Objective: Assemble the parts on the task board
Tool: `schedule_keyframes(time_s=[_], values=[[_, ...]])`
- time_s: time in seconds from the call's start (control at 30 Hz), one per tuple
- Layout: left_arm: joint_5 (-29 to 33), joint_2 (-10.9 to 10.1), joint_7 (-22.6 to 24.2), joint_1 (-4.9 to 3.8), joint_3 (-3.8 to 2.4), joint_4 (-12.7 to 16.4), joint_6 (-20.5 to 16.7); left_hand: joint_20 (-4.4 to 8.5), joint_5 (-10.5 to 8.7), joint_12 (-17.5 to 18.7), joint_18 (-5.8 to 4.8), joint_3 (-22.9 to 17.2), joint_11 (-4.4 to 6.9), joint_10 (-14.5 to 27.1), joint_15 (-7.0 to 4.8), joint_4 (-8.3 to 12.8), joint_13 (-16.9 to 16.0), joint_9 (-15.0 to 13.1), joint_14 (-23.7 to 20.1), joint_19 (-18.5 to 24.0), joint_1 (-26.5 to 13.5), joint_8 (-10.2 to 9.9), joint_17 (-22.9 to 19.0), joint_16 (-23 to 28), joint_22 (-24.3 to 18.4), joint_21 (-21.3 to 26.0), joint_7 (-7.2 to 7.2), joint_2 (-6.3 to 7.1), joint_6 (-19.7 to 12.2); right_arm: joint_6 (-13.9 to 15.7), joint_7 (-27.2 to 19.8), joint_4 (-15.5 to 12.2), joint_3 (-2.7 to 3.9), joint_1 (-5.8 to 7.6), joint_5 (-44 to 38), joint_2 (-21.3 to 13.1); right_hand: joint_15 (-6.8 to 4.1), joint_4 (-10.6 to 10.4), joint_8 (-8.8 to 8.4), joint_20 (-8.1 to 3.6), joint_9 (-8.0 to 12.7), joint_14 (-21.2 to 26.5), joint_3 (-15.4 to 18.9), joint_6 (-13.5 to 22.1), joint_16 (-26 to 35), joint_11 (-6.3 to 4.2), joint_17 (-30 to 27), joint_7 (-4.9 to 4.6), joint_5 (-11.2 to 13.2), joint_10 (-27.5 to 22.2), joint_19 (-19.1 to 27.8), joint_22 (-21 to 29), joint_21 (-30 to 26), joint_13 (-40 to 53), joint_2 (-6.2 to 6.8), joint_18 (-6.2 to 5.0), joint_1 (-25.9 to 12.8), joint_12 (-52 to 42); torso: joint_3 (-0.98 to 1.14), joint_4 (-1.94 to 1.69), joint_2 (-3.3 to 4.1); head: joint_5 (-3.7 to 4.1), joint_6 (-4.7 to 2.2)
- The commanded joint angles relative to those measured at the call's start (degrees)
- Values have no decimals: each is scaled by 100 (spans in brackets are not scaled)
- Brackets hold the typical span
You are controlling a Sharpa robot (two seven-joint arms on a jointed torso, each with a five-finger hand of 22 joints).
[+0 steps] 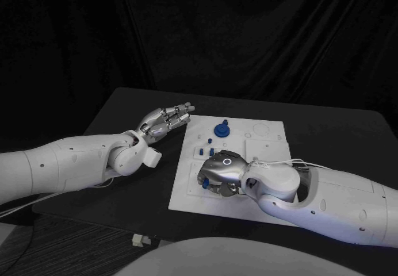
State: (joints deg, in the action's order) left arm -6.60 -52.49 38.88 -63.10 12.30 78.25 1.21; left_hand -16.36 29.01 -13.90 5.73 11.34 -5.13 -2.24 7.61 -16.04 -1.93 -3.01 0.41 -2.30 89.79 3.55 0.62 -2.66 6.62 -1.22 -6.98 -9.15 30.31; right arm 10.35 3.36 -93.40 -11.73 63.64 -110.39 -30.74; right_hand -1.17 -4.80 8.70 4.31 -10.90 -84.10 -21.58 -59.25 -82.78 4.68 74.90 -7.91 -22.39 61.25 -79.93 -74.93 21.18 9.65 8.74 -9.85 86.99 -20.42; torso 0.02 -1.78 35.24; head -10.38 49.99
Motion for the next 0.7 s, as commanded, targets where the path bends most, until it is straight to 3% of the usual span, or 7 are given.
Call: schedule_keyframes(time_s=[0.03,0.17,0.33,0.5,0.57,0.63,0.7], values=[[33,6,548,9,-5,7,81,-27,25,7,107,-20,-13,24,53,4,7,-6,4,3,3,8,6,-37,14,1,1,-47,53,-86,115,-28,-6,-11,-153,-1,21,44,-24,-8,0,-333,4,22,29,-83,703,3,-30,123,36,-298,-24,18,-31,80,50,-41,1,1,-2,-16,1],[33,8,544,11,-5,7,88,-29,26,4,109,-21,-18,24,61,4,6,-6,6,0,3,8,7,-42,20,-1,-3,-48,53,-137,115,-46,-6,-10,-211,5,15,52,-35,-10,-2,-324,16,13,49,-80,683,4,-53,104,58,-293,-39,27,-29,76,14,-31,1,3,-3,-17,1],[33,13,542,14,-5,5,96,-30,25,3,111,-21,-21,23,66,3,6,-6,8,-3,3,9,9,-49,25,-3,-5,-47,53,-246,157,-44,-6,-10,-235,24,-45,19,-390,-30,154,-282,41,516,119,-36,617,-9,462,-231,178,-239,-224,27,0,34,-196,128,2,3,-4,-16,1],[33,17,540,16,-5,1,101,-32,24,-4,113,-21,-27,22,72,3,5,-7,10,-6,3,11,10,-56,31,-5,-10,-48,64,-331,178,-29,-6,-10,-243,38,-53,-93,-503,-17,336,-258,197,1107,146,-49,591,151,1054,-483,233,-188,-378,53,89,13,-442,215,1,6,-6,-33,1],[33,18,539,17,-5,0,103,-32,24,-4,113,-21,-27,22,72,3,5,-7,10,-6,3,11,10,-56,31,-5,-10,-48,64,-352,197,-25,-6,-10,-244,39,-57,-155,-512,-12,395,-283,328,1292,93,-51,643,288,1260,-569,185,-193,-298,75,121,25,-529,231,0,8,-8,-33,1],[33,18,538,18,-5,0,104,-32,24,-7,115,-22,-36,21,76,2,4,-8,12,-6,2,13,11,-58,26,-5,-16,-49,72,-363,230,-25,-6,-10,-245,35,-48,-269,-499,1,477,-284,625,1542,91,-40,643,413,1515,-718,166,-160,-388,112,150,19,-565,252,-1,6,-7,-27,1],[33,17,537,19,-5,0,105,-32,23,-8,116,-22,-39,21,77,1,4,-8,13,-8,3,13,11,-60,31,-6,-19,-49,73,-337,277,-27,-6,-10,-246,15,-34,-422,-493,10,539,-276,929,1736,103,-23,629,431,1706,-922,162,-119,-529,153,171,6,-537,268,-2,5,-3,-26,1]])
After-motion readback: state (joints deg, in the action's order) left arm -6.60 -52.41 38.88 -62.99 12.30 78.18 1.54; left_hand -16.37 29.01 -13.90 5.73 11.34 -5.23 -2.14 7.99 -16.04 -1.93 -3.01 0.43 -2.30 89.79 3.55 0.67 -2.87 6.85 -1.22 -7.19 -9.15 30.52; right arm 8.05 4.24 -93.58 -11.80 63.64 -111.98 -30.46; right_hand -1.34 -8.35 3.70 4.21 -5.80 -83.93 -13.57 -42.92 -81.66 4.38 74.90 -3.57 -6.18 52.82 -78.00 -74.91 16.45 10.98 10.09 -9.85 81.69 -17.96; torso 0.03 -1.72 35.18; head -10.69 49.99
